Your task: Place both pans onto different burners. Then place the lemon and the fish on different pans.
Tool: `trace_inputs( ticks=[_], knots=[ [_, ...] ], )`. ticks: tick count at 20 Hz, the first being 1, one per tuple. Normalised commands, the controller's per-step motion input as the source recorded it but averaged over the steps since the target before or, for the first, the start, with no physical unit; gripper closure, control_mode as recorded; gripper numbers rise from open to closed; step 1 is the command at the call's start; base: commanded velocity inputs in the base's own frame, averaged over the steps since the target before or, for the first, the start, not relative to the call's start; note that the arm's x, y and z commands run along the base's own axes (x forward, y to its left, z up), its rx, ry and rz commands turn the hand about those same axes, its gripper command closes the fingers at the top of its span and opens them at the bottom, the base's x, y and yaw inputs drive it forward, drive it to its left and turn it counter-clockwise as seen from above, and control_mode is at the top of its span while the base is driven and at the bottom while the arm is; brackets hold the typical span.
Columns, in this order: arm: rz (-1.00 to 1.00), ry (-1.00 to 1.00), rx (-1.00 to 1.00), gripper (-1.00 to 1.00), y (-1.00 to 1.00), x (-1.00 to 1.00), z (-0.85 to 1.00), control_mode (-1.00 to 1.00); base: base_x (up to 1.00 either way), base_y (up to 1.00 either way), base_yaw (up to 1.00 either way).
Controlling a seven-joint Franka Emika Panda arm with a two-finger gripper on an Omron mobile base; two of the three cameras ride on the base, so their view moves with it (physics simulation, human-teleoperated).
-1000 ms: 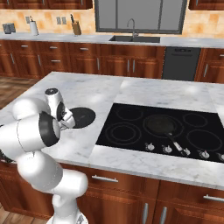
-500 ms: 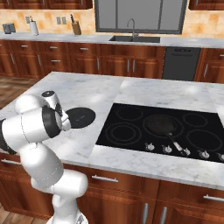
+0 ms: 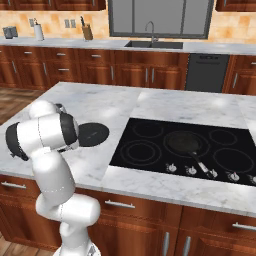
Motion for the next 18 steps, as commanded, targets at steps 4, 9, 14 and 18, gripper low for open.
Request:
trace_inputs(
  ticks=[4, 9, 14, 18],
  knots=[
    [0.0, 0.06, 0.0, -1.0, 0.12, 0.16, -0.27, -1.0, 0.0, 0.0, 0.0],
    [0.0, 0.06, 0.0, -1.0, 0.0, 0.1, -0.34, -1.0, 0.0, 0.0, 0.0],
    [0.0, 0.04, 0.0, -1.0, 0.0, 0.01, -0.34, -1.0, 0.0, 0.0, 0.0],
    [-0.01, 0.05, 0.0, 1.0, 0.0, 0.16, -0.32, -1.0, 0.0, 0.0, 0.0]
  ],
)
